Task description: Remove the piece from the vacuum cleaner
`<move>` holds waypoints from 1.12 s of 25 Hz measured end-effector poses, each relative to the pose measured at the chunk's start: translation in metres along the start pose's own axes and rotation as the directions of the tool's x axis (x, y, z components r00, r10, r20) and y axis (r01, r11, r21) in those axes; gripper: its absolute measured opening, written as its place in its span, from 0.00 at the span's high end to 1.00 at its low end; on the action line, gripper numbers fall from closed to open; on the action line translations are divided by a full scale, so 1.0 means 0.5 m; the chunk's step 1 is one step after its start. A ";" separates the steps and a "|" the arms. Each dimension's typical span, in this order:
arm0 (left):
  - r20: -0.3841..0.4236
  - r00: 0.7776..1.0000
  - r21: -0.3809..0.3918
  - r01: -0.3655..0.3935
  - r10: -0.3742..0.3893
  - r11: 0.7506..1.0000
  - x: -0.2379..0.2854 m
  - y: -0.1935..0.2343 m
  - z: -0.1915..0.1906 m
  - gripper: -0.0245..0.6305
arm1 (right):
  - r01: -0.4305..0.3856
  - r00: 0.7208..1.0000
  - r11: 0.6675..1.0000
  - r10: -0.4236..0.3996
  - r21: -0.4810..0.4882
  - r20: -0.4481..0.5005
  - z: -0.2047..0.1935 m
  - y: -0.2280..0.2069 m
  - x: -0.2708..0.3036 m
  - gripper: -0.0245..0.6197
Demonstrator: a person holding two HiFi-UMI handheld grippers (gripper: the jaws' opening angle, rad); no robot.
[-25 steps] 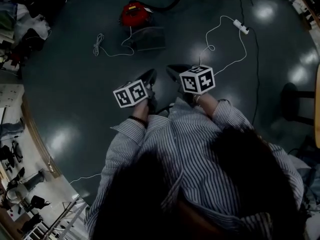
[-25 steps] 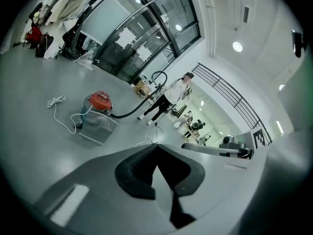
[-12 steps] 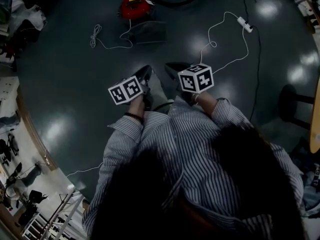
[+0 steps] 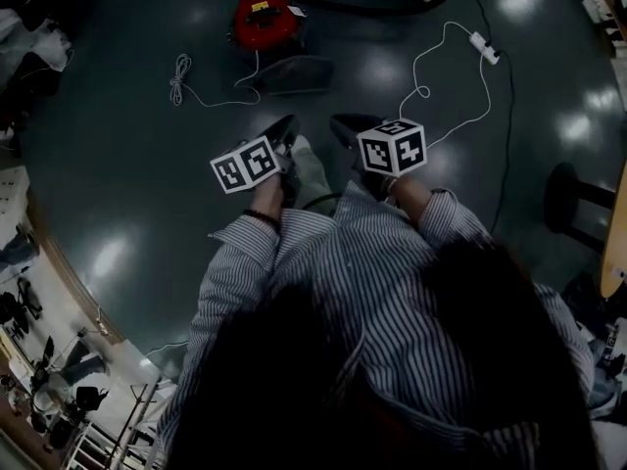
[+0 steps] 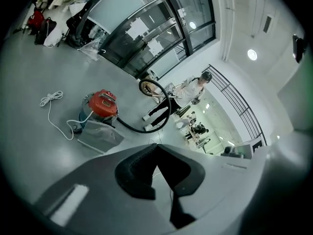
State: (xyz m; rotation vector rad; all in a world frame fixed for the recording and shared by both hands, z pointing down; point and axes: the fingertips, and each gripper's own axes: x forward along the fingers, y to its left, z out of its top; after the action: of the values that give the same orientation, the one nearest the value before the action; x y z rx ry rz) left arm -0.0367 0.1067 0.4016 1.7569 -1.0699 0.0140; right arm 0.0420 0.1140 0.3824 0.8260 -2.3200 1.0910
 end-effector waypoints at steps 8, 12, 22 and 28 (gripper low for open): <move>-0.076 0.997 0.037 0.032 -0.029 0.999 0.096 0.049 0.138 0.95 | 0.062 0.997 0.998 -0.064 0.028 0.042 0.153 -0.068 0.094 0.96; -0.100 0.994 0.033 0.037 -0.034 0.999 0.131 0.060 0.160 0.95 | 0.070 0.997 0.997 -0.070 0.011 0.043 0.188 -0.086 0.117 0.96; -0.090 0.996 0.023 -0.004 0.006 1.000 0.170 0.098 0.169 0.95 | 0.037 0.999 0.999 -0.037 0.007 -0.025 0.182 -0.143 0.163 0.96; -0.081 0.997 -0.040 -0.023 0.019 0.999 0.224 0.167 0.146 0.95 | -0.004 0.998 0.999 0.002 -0.032 -0.062 0.172 -0.182 0.229 0.96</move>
State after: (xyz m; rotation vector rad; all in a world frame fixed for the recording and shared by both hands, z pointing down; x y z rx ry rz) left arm -0.0572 -0.0271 0.4825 1.6945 -1.0235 0.0746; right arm 0.0092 -0.0382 0.4497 0.7658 -2.2821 1.0635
